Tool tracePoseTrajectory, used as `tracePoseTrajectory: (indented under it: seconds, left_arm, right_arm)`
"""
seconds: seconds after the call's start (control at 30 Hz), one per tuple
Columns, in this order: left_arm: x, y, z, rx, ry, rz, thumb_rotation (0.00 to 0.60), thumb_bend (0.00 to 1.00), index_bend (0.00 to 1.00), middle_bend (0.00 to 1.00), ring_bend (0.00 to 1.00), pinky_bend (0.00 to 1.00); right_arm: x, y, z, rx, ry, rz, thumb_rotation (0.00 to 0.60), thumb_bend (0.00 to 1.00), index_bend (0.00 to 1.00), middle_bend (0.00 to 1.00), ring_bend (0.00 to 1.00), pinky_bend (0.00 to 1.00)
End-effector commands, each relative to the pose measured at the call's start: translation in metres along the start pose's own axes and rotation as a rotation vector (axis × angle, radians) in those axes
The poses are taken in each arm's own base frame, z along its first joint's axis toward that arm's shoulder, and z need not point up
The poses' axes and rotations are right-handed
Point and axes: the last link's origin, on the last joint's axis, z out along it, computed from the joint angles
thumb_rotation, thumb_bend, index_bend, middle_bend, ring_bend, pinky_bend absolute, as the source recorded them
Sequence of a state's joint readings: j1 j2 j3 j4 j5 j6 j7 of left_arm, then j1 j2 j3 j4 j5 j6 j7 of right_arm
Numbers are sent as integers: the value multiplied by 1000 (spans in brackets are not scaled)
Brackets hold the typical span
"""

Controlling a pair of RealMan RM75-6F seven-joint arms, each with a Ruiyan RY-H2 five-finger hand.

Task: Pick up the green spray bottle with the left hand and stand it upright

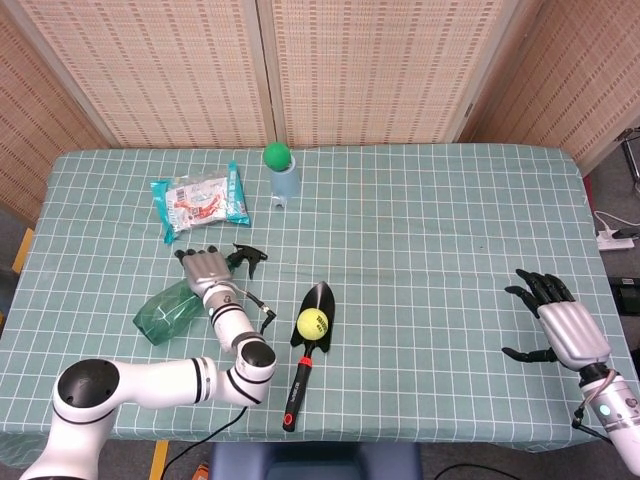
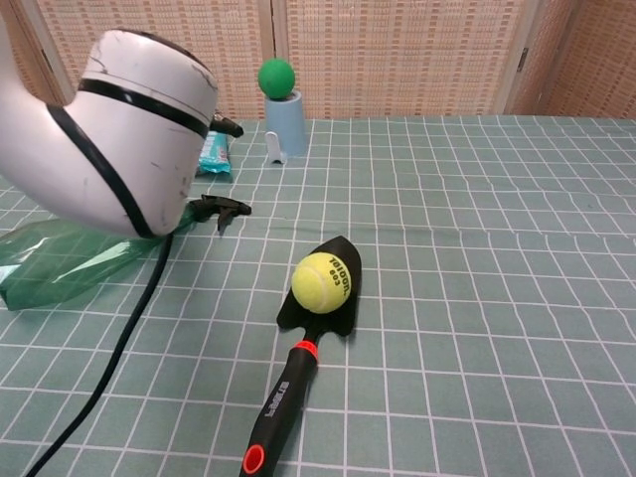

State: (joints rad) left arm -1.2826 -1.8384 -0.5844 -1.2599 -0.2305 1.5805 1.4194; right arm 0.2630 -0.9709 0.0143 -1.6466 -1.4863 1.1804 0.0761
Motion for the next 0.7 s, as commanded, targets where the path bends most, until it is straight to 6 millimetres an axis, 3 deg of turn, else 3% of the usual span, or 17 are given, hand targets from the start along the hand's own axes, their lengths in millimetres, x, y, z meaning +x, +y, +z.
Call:
tracePoseTrajectory:
  seconds: [0.03, 0.33, 0.7]
  left_arm:
    - [4, 3, 3, 34, -25, -95, 600, 221, 164, 220, 126, 81]
    - [10, 22, -3, 46, -40, -101, 600, 221, 166, 224, 126, 69]
    - [2, 21, 14, 75, -60, -115, 600, 224, 199, 218, 120, 59]
  right_arm:
    - [0, 0, 0, 1, 0, -1, 600, 0, 212, 0, 0, 0]
    - [1, 0, 0, 3, 10, -1, 600, 0, 248, 0, 0, 0]
    - [1, -1, -1, 32, -8, 1, 600, 0, 285, 0, 0, 0]
